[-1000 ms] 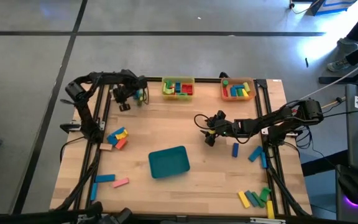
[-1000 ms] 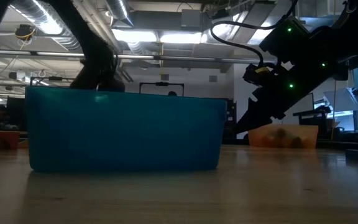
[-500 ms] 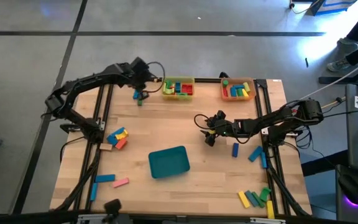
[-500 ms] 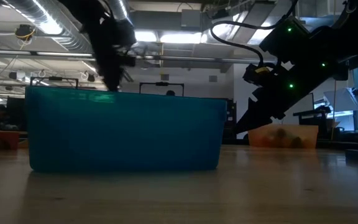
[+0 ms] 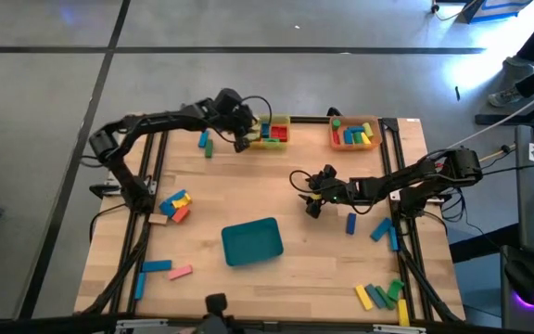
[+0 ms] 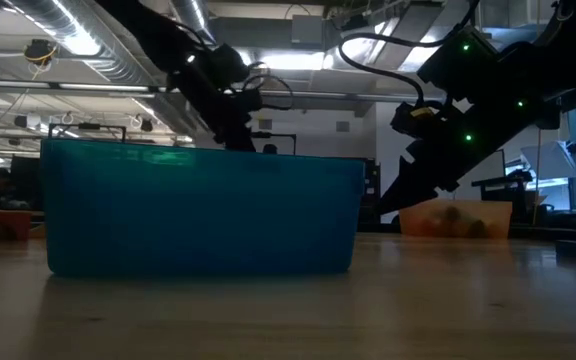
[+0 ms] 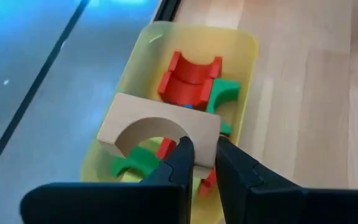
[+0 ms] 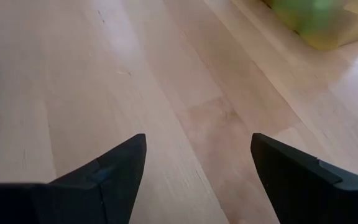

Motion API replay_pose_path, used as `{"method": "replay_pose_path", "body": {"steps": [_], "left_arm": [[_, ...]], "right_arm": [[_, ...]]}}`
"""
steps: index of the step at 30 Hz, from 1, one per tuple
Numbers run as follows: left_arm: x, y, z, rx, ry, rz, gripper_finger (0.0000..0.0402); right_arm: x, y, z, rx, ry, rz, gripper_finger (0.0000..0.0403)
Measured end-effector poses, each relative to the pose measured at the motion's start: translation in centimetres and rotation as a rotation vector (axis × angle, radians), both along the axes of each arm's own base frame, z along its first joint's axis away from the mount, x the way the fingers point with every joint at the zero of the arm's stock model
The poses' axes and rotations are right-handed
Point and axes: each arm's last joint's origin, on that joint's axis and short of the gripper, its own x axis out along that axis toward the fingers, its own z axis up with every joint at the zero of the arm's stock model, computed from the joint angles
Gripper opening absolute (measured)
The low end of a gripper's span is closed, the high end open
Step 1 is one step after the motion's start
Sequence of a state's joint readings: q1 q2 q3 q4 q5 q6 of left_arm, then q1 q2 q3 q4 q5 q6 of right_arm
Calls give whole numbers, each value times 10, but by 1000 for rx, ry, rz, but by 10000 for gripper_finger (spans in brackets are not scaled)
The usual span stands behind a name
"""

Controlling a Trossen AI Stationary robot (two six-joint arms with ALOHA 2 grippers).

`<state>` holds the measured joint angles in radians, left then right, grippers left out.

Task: Sort blocks by size
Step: Put the brown arch block into the yellow bin, then put the pink arch block into the yellow bin

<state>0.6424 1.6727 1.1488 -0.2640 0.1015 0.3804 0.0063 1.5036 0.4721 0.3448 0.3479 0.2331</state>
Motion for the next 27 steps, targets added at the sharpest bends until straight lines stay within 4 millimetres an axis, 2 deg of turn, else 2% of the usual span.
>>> {"method": "replay_pose_path", "body": {"steps": [5,12,19,23,27], "left_arm": [[11,6,-12,15,-29,-4,35],[19,12,-28,5,-38,8,58],[20,11,-27,-15,-58,33,124],[15,8,-19,-19,-46,31,159],[4,0,5,-5,-66,30,173]], "right_arm": [[0,0,0,1,-3,0,292],[0,0,0,5,-6,-3,292],[0,0,0,18,-13,-13,292],[0,0,0,18,-14,-13,292],[0,0,0,19,-13,-13,292]]}}
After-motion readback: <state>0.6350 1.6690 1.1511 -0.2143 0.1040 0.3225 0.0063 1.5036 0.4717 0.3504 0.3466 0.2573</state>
